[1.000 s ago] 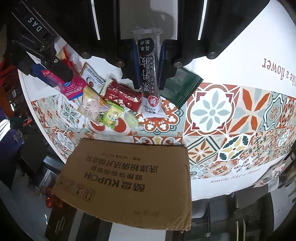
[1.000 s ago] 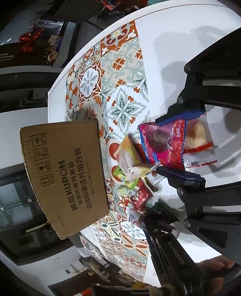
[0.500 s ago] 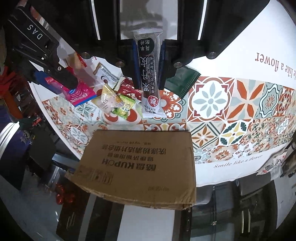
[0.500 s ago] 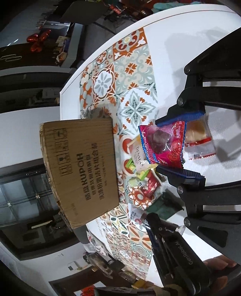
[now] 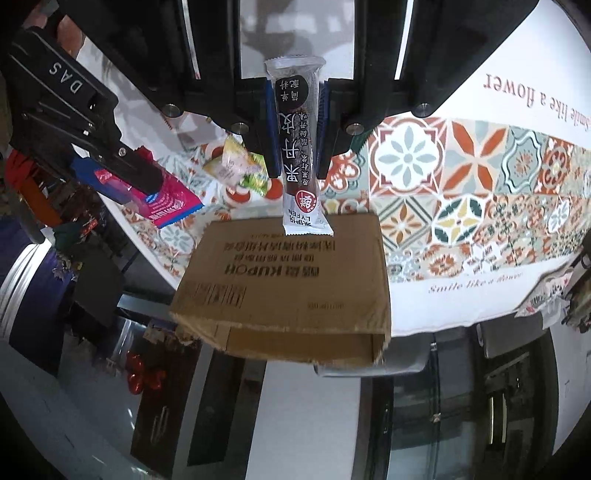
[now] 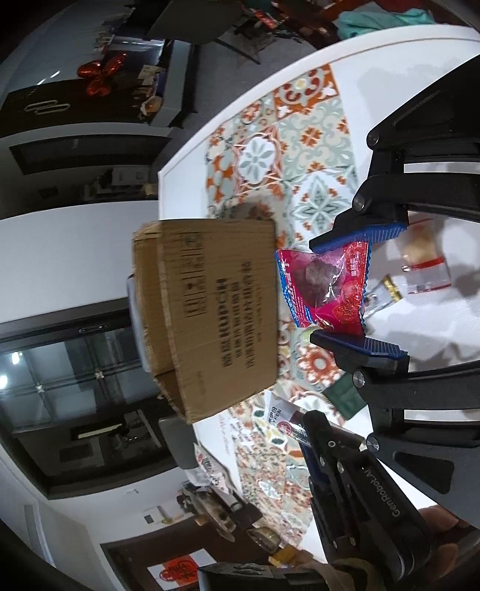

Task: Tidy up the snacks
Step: 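Carry both snacks over the cardboard box and release them inside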

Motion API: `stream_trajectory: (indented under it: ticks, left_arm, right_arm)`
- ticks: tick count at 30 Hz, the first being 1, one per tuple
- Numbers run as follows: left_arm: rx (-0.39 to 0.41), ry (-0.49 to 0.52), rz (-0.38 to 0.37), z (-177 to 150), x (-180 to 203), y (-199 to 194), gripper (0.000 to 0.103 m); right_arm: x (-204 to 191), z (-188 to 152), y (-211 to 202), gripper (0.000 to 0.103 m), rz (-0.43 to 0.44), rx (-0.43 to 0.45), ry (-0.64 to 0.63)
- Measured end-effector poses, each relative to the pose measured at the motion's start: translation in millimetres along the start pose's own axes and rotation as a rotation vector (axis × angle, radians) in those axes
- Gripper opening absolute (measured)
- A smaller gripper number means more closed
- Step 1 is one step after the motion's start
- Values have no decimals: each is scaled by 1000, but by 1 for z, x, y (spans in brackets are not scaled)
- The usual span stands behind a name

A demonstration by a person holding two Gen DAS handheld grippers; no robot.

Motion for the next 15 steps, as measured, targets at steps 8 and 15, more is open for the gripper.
stream_trajectory:
  ticks: [8, 15]
  left_arm:
    - [60, 33, -2, 28, -2, -19, 19]
    - [83, 61, -8, 55, -4, -26, 19]
  right_arm:
    - [-6, 30, -16, 44, -1, 80, -21]
    - [-12, 59, -24, 44, 6, 133, -41]
Point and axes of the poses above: each gripper's, at about its wrist camera, not at the fingertips, and y roughly the way its jaws point, x to its right, z to its top, the point moved 2 cm from there along y, roughly the way its jaws point, and after that the axes turned 3 degrees about -x, right-handed, at the moved point
